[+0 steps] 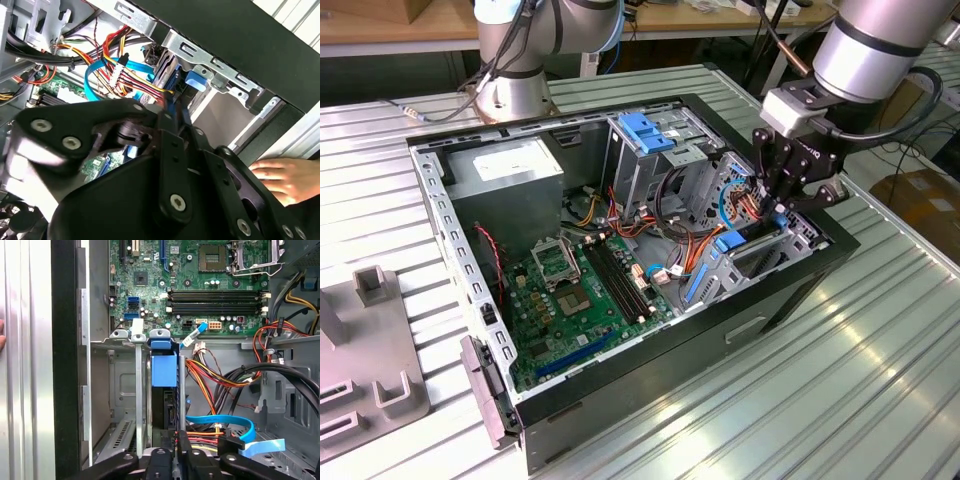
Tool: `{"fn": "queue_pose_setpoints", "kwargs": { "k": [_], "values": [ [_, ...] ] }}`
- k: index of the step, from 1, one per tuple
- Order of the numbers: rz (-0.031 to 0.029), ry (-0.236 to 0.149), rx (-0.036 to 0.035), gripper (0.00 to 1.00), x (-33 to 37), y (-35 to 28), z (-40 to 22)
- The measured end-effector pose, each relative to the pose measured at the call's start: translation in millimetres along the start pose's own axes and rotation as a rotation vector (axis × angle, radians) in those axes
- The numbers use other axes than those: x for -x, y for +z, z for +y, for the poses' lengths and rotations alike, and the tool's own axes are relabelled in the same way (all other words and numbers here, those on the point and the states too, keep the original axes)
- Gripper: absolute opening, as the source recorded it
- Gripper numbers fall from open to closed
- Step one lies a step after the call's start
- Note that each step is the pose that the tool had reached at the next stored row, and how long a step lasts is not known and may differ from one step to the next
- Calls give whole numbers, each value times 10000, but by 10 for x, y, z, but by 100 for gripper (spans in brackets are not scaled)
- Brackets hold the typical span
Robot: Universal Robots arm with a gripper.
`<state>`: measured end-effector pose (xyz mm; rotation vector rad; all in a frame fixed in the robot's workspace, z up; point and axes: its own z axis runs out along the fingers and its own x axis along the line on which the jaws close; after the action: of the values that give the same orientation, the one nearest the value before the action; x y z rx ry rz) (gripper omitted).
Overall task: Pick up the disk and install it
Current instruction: 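Insert the first disk wire, then insert the second disk wire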
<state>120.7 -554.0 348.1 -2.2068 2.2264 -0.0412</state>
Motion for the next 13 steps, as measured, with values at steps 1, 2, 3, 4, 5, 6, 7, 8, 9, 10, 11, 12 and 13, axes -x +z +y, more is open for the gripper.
{"fn": "queue_pose_setpoints", "kwargs": {
  "k": [1, 2, 3, 4, 5, 6, 7, 8, 9, 10, 11, 12, 13],
  "values": [
    [1, 0, 0, 16, 0, 0, 0],
    [3, 0, 0, 10, 0, 0, 0],
    [6, 0, 0, 10, 1, 0, 0],
    [7, 0, 0, 10, 1, 0, 0],
    [10, 0, 0, 10, 1, 0, 0],
    [13, 0, 0, 10, 1, 0, 0],
    [15, 0, 0, 10, 1, 0, 0],
    [17, 0, 0, 10, 2, 0, 0],
    [18, -1, 0, 10, 2, 0, 0],
    [20, 0, 0, 10, 2, 0, 0],
    [29, 0, 0, 10, 3, 0, 0],
    [32, -1, 0, 10, 3, 0, 0],
    [33, -1, 0, 10, 3, 0, 0]
  ]
}}
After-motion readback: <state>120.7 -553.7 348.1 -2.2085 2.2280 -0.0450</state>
